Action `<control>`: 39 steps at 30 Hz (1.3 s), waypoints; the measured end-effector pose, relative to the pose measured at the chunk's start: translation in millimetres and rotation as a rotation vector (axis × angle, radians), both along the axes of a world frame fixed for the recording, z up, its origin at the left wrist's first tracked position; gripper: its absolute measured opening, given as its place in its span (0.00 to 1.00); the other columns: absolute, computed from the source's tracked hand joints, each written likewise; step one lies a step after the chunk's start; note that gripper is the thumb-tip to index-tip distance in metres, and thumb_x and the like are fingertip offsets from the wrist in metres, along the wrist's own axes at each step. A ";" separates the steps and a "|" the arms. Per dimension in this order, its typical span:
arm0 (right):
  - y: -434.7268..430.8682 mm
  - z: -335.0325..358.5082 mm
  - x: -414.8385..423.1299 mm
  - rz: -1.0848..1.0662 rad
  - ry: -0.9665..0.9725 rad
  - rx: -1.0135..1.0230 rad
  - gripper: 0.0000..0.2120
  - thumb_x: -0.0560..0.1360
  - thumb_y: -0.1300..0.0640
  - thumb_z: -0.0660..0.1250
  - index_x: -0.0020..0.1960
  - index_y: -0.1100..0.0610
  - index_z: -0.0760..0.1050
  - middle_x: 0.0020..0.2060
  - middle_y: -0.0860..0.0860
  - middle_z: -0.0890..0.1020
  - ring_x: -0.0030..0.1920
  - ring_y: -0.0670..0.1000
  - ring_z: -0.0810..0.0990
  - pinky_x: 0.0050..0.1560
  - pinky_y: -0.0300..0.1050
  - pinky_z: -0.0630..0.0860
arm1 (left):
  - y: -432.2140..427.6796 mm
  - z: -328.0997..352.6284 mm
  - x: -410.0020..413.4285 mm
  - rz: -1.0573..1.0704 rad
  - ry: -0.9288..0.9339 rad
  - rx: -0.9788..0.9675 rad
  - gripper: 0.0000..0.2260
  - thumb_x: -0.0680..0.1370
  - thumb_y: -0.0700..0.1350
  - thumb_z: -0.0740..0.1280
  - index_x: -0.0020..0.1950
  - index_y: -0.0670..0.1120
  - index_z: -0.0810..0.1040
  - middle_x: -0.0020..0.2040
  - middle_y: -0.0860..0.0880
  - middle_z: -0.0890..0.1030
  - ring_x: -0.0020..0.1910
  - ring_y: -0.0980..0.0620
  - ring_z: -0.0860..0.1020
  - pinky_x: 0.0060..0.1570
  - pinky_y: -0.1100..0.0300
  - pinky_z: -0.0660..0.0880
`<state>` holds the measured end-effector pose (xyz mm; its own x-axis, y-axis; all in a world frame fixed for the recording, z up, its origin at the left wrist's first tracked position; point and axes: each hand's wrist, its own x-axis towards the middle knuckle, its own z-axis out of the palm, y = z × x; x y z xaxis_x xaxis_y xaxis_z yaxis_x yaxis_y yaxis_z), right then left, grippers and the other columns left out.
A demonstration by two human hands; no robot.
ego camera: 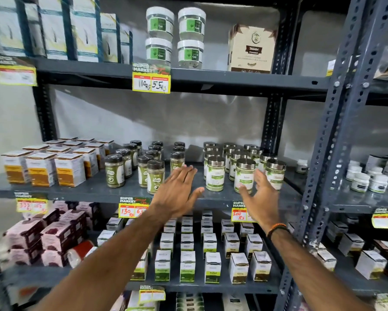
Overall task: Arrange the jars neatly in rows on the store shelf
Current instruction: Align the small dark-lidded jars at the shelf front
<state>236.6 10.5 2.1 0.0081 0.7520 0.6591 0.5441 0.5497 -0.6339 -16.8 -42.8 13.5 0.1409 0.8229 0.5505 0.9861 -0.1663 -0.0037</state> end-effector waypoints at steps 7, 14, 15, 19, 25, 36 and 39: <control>-21.5 10.8 -117.3 0.341 0.060 -0.136 0.35 0.74 0.50 0.75 0.77 0.58 0.65 0.73 0.52 0.73 0.69 0.52 0.75 0.64 0.39 0.72 | -52.8 31.6 -77.1 0.085 -0.031 0.151 0.32 0.84 0.64 0.53 0.80 0.43 0.62 0.80 0.42 0.66 0.80 0.43 0.61 0.77 0.44 0.62; -11.8 4.1 -201.6 0.337 -0.058 -0.262 0.43 0.70 0.45 0.78 0.77 0.57 0.62 0.70 0.55 0.74 0.67 0.57 0.75 0.62 0.48 0.74 | -82.7 6.6 -179.9 0.263 -0.139 0.108 0.34 0.83 0.67 0.52 0.78 0.43 0.63 0.76 0.41 0.70 0.75 0.41 0.66 0.73 0.41 0.68; -8.5 2.5 -208.3 0.324 -0.071 -0.259 0.43 0.70 0.45 0.78 0.77 0.57 0.62 0.69 0.57 0.75 0.65 0.57 0.76 0.61 0.48 0.74 | -83.1 1.5 -190.2 0.292 -0.149 0.085 0.34 0.83 0.67 0.52 0.78 0.43 0.63 0.75 0.41 0.70 0.75 0.40 0.67 0.72 0.41 0.69; 4.0 -4.1 -224.3 0.321 -0.092 -0.289 0.50 0.65 0.39 0.79 0.77 0.56 0.60 0.71 0.55 0.74 0.67 0.57 0.76 0.65 0.52 0.74 | -76.7 -12.8 -216.6 0.333 -0.143 0.015 0.31 0.83 0.65 0.56 0.76 0.42 0.64 0.74 0.40 0.72 0.73 0.40 0.70 0.67 0.42 0.72; 20.5 -11.9 -236.0 0.361 -0.124 -0.313 0.44 0.63 0.43 0.82 0.72 0.52 0.65 0.61 0.48 0.81 0.56 0.49 0.81 0.57 0.44 0.76 | -53.6 -28.6 -244.6 0.363 -0.202 -0.140 0.34 0.83 0.67 0.52 0.79 0.43 0.62 0.77 0.40 0.69 0.74 0.40 0.69 0.66 0.41 0.72; 26.7 -6.5 -231.4 0.329 -0.190 -0.303 0.24 0.64 0.45 0.82 0.55 0.47 0.77 0.43 0.39 0.83 0.42 0.35 0.81 0.39 0.28 0.74 | -32.8 -54.3 -262.6 0.350 -0.105 -0.176 0.34 0.84 0.66 0.46 0.76 0.42 0.68 0.75 0.40 0.73 0.72 0.41 0.72 0.72 0.44 0.67; 31.5 -3.8 -221.5 0.290 -0.182 -0.290 0.25 0.63 0.44 0.82 0.55 0.48 0.77 0.43 0.39 0.83 0.42 0.36 0.81 0.39 0.29 0.75 | -31.8 -55.5 -262.3 0.349 -0.097 -0.172 0.34 0.84 0.66 0.45 0.77 0.42 0.67 0.75 0.40 0.73 0.73 0.41 0.71 0.74 0.44 0.65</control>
